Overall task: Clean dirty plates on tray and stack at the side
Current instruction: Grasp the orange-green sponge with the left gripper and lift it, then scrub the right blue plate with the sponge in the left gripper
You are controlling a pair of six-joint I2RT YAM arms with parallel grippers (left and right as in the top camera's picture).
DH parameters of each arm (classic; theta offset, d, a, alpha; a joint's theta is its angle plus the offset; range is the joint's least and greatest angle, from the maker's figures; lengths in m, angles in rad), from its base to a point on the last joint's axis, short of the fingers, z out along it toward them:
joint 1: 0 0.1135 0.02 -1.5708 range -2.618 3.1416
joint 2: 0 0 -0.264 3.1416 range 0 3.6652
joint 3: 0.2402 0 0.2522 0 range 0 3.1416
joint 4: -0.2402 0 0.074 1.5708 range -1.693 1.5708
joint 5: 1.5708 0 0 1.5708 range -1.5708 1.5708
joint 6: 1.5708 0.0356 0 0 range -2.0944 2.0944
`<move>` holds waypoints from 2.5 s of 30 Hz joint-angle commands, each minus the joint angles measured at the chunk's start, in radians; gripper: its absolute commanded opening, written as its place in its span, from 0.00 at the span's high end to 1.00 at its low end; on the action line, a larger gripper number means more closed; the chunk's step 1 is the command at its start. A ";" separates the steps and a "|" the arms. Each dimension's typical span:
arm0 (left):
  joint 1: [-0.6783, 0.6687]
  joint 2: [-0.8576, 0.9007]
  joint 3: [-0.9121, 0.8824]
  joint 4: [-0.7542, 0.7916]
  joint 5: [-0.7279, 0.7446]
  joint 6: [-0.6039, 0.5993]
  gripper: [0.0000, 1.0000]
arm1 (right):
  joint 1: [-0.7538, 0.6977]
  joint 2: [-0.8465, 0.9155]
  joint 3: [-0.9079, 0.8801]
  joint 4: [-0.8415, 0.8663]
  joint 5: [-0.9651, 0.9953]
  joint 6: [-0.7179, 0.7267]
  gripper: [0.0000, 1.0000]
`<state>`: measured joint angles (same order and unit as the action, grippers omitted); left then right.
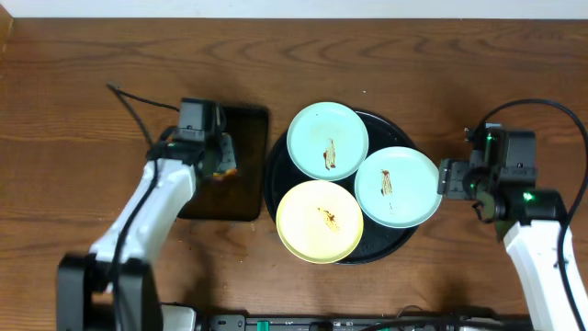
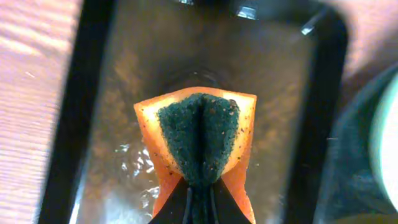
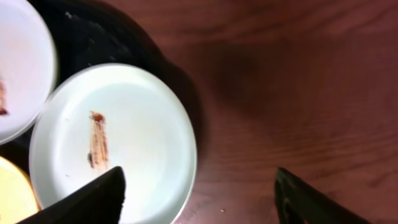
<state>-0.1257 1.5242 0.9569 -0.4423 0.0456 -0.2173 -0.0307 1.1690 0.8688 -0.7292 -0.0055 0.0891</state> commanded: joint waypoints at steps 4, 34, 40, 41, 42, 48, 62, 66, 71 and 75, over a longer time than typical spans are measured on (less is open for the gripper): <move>-0.004 -0.083 0.008 -0.026 -0.001 -0.025 0.93 | -0.062 0.155 0.014 0.017 -0.088 -0.026 0.41; -0.306 -0.082 0.039 0.010 0.182 -0.032 0.93 | -0.093 0.404 0.014 0.105 -0.256 -0.086 0.99; -0.436 -0.068 0.112 0.049 0.214 -0.080 0.93 | -0.093 0.404 0.014 0.103 -0.257 -0.082 0.99; -0.455 -0.057 0.128 0.057 0.217 -0.104 0.93 | -0.093 0.404 0.014 0.103 -0.257 -0.082 0.99; -0.473 -0.041 0.148 0.060 0.218 -0.126 0.93 | -0.092 0.404 0.014 0.102 -0.257 -0.083 0.99; -0.562 0.109 0.301 0.058 0.261 -0.136 0.93 | -0.092 0.404 0.014 0.101 -0.257 -0.082 0.99; -0.702 0.407 0.353 0.270 0.453 -0.166 0.93 | -0.092 0.404 0.014 0.096 -0.257 -0.083 0.99; -0.734 0.470 0.353 0.312 0.464 -0.166 0.92 | -0.092 0.404 0.014 0.096 -0.257 -0.083 0.99; -0.735 0.540 0.353 0.338 0.400 -0.166 0.93 | -0.092 0.404 0.014 0.090 -0.257 -0.083 0.99; -0.699 0.555 0.353 0.336 0.271 -0.188 0.92 | -0.092 0.404 0.014 0.082 -0.257 -0.083 0.99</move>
<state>-0.8616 2.0556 1.2869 -0.1032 0.4545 -0.3786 -0.1101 1.5646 0.8688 -0.6380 -0.2562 0.0097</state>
